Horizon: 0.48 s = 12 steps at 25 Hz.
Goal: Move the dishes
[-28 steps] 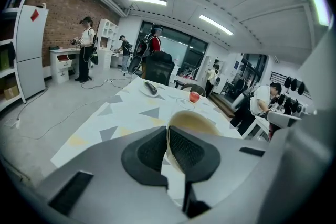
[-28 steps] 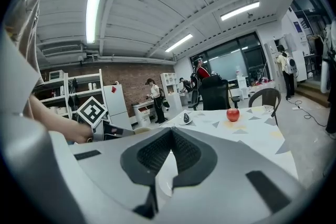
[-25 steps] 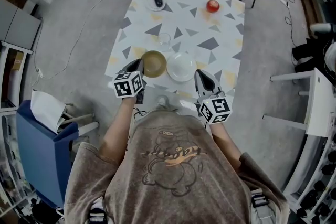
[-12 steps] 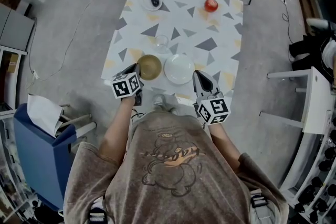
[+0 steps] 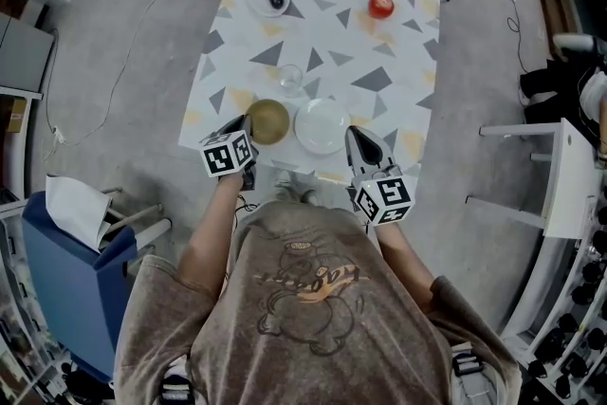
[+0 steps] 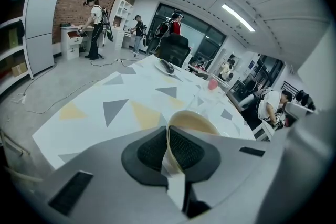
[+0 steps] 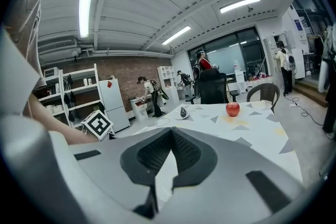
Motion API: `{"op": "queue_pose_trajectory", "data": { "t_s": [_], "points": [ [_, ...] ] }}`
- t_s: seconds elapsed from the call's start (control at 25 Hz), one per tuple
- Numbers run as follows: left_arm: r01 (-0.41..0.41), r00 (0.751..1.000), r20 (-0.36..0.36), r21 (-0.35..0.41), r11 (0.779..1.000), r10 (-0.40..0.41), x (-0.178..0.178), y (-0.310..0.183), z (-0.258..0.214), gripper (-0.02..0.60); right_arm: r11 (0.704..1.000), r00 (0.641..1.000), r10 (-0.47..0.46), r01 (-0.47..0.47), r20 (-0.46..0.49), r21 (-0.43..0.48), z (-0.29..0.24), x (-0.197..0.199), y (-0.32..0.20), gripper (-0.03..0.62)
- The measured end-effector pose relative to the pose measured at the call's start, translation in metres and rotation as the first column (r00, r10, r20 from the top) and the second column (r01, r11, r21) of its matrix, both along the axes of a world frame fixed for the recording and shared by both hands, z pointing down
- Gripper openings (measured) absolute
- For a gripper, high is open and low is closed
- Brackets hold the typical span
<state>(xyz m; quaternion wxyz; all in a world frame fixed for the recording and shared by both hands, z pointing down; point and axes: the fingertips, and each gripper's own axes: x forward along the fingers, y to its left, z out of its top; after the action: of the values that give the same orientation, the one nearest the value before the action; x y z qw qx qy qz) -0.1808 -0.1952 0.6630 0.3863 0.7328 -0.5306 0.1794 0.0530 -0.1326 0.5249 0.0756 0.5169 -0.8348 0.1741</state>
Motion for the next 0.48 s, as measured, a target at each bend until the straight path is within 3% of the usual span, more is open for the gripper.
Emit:
{"op": "queue_pose_trajectory", "data": {
  "t_s": [0.48],
  "points": [
    [0.014, 1.0, -0.004, -0.004, 1.0, -0.014, -0.0014, 0.0009, 0.0098, 0.031, 1.0, 1.0, -0.012, 0.012, -0.003, -0.008, 0.0038, -0.0046, -0.0034, -0.003]
  ]
}}
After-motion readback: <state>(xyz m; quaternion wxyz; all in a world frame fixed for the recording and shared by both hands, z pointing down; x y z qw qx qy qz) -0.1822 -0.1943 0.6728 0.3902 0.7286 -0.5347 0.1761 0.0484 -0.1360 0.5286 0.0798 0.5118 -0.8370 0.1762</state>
